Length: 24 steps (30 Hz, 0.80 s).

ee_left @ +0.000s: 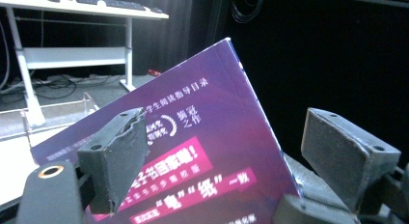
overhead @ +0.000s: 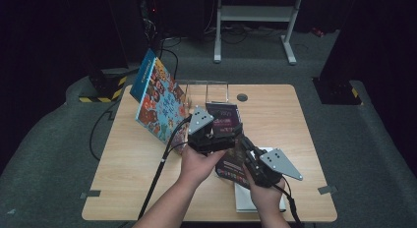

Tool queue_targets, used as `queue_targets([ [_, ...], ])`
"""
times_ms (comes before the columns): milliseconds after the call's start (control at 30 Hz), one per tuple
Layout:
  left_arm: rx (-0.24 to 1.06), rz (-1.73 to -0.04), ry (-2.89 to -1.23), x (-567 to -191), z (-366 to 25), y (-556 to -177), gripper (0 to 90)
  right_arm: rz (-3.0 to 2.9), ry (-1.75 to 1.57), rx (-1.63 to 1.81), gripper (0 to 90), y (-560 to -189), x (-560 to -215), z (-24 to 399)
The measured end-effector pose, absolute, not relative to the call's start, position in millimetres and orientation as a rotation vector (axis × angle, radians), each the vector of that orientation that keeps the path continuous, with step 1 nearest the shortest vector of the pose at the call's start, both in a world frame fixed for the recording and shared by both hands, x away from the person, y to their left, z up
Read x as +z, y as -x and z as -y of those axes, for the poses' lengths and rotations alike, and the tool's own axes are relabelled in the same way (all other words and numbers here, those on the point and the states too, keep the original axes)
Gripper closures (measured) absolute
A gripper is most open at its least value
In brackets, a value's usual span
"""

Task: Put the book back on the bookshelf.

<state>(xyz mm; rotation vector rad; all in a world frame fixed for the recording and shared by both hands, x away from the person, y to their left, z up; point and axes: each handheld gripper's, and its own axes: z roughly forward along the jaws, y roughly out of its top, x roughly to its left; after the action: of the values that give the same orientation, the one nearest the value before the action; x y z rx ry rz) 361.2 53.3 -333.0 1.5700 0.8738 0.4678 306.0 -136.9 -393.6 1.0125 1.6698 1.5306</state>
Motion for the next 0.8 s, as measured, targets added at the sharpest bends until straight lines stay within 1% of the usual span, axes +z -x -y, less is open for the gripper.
queue_targets([
  [167, 0.507, -0.919, -1.575, -334, -48, -361, 14.8, -1.664, -0.985, 1.525, 84.7, -301, -395, 132],
  [533, 0.496, -0.979, -1.587, -335, -49, -368, 15.5, -1.689, -0.917, 1.495, 84.6, -295, -392, 114],
  [733, 0.501, -1.007, -1.585, -336, -54, -368, 22.5, -1.693, -0.901, 1.485, 84.5, -294, -395, 107],
  [800, 0.507, -1.017, -1.584, -336, -57, -368, 28.0, -1.694, -0.892, 1.476, 84.5, -293, -397, 104],
])
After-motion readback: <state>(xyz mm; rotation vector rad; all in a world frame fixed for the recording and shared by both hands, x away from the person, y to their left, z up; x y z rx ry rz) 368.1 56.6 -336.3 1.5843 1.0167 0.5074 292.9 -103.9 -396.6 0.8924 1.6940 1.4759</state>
